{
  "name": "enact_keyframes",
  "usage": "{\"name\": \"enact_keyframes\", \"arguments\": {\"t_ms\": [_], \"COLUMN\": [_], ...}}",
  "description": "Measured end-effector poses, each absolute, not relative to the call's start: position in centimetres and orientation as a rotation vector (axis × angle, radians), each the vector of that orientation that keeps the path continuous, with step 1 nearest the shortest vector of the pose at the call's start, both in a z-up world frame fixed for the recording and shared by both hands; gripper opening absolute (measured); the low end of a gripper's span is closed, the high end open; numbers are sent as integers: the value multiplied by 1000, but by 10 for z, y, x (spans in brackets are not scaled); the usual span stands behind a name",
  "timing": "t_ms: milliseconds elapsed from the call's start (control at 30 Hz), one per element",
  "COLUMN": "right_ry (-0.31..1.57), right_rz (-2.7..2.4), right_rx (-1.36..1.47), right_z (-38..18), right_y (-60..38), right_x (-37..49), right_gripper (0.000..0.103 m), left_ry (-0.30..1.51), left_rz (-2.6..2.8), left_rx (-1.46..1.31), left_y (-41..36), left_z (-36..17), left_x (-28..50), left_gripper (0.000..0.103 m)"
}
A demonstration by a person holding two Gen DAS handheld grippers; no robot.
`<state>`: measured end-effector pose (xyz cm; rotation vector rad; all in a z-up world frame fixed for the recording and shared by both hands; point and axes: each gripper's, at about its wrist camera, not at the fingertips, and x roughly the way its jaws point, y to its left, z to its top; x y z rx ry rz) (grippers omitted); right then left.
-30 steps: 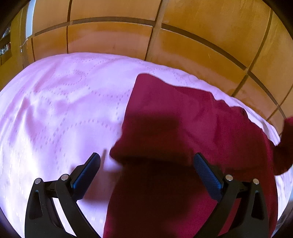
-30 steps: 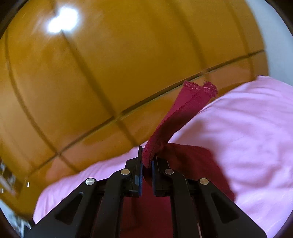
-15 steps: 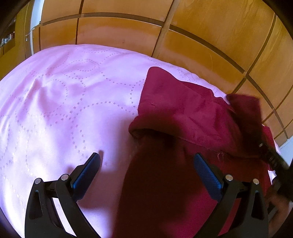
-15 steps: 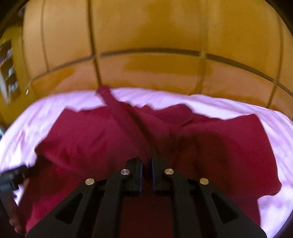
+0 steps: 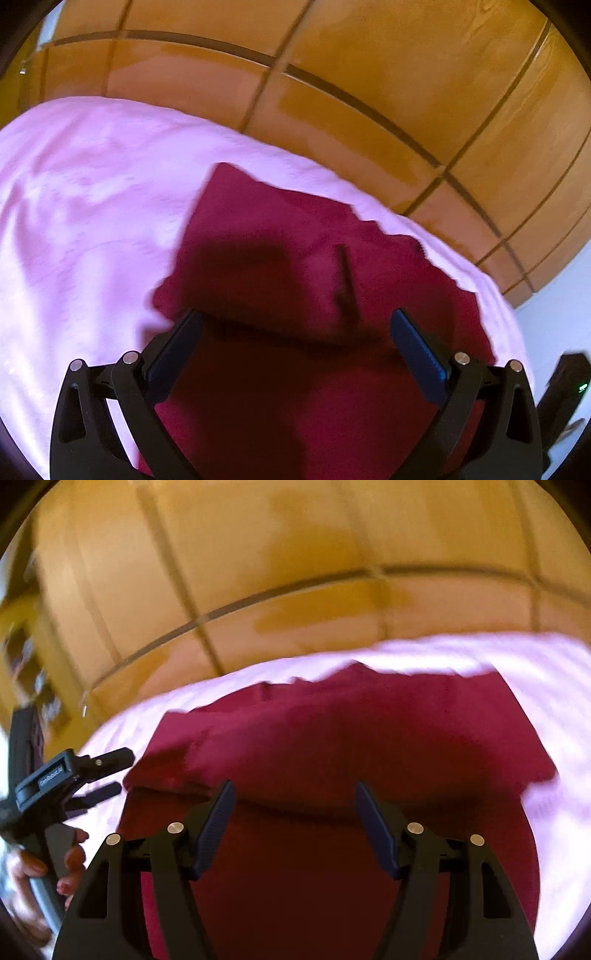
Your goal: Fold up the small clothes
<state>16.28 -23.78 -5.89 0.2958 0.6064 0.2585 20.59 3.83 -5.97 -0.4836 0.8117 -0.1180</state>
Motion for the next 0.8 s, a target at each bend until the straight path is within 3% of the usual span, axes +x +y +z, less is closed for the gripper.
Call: {"name": "enact_keyframes", "arguments": {"t_ms": [133,200,267,333,500,667,700,733,767,800], "right_ry": [603,591,588,572,525,504,496,491,499,502], "right_rz": [139,72,41,65,86,102,98,90,61,44], "right_rx": [422,481,564,682,813,996,1056,1087,1105,1111], "right_z": [-73,-83,-97,-108,-106,-110,-114,-116,-117,-118], "right_y": [-281,-304,-323,-341,-364,-389,-396,-401,-405,-407], "right_x": [154,145,139,134,142,169,175,178,180,180], "right_gripper": [65,65,64,57,57,57,51,28,17,17], "left_ry": [869,922,961,982,989,946,932,915,891,881], "left_rz": [-170,-190,-240,-244,-254,-291,-299,-309,-316,-312], "left_rx": [-438,-427,-404,-378,-305,-276,-284,-289,-283,-275], "left_y": [14,2,-10,-15,-25,-25,-23,-21,-17,-16], "left_z": [-62,-70,-78,-85,-85,-58,-52,-47,-40,-38], "left_x": [234,247,255,259,261,260,260,259,256,256], "left_gripper": [99,74,65,56,6,4,4,4,4,4]}}
